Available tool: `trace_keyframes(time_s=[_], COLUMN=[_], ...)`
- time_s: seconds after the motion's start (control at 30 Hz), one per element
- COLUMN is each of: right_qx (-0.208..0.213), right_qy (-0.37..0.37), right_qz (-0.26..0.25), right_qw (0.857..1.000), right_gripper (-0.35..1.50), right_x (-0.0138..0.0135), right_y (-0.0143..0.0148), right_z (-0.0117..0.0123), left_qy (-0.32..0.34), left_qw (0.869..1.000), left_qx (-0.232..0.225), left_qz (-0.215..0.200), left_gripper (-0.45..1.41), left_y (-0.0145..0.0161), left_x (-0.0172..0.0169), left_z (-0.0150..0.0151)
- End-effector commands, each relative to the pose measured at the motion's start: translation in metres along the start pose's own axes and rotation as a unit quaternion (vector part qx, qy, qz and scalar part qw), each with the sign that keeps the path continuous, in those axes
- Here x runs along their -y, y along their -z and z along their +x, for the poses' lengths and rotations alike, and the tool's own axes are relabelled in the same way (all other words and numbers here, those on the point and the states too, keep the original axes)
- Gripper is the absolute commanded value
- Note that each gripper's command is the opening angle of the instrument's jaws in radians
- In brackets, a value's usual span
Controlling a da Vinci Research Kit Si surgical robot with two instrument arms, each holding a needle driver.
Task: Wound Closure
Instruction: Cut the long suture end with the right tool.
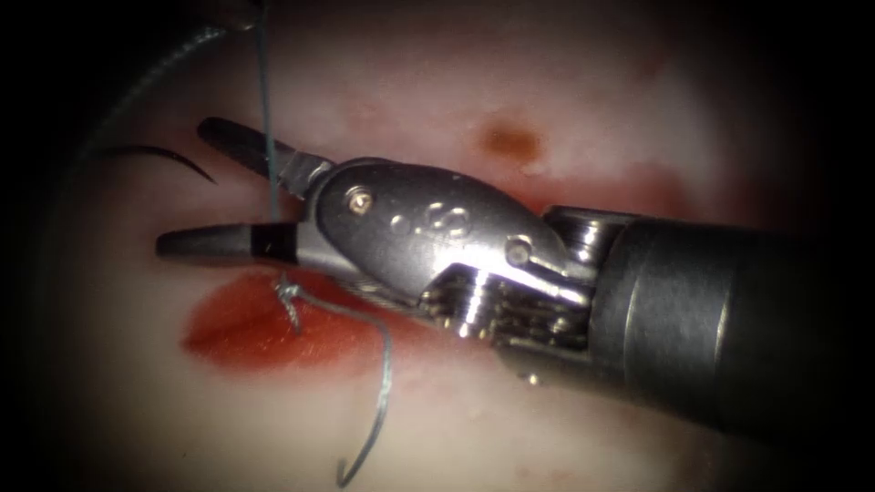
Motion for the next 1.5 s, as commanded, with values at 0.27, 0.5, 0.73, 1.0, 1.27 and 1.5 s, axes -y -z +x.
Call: trace_keyframes(time_s=[0.27,0.5,0.73,1.0,1.27,1.5], right_qx=[-0.003,-0.003,-0.002,-0.003,-0.003,-0.007], right_qy=[-0.005,-0.003,-0.005,0.036,0.045,0.025], right_qz=[0.003,0.006,0.009,-0.013,0.038,-0.053], right_qw=[1.000,1.000,1.000,0.999,0.998,0.998], right_gripper=[1.28,1.26,1.18,-0.35,-0.35,1.18], right_x=[0.0002,0.0005,0.0007,0.0005,-0.0001,0.0005], right_y=[-0.0017,-0.0018,-0.0017,-0.0011,-0.0012,-0.0011], right_z=[0.0005,-0.0002,-0.0004,-0.0002,-0.0003,0.0007], left_qy=[0.001,0.001,0.002,0.001,0.003,-0.016], left_qw=[1.000,1.000,1.000,1.000,1.000,1.000], left_qx=[0.006,0.007,0.006,0.006,0.005,-0.011], left_qz=[-0.002,-0.002,-0.003,-0.003,-0.002,0.000], left_gripper=[-0.45,-0.45,-0.45,-0.45,-0.45,-0.45], left_y=[0.0007,0.0008,0.0008,0.0008,0.0007,0.0003], left_x=[-0.0001,-0.0002,-0.0002,-0.0002,-0.0002,-0.0017], left_z=[-0.0013,-0.0013,-0.0013,-0.0013,-0.0012,0.0002])
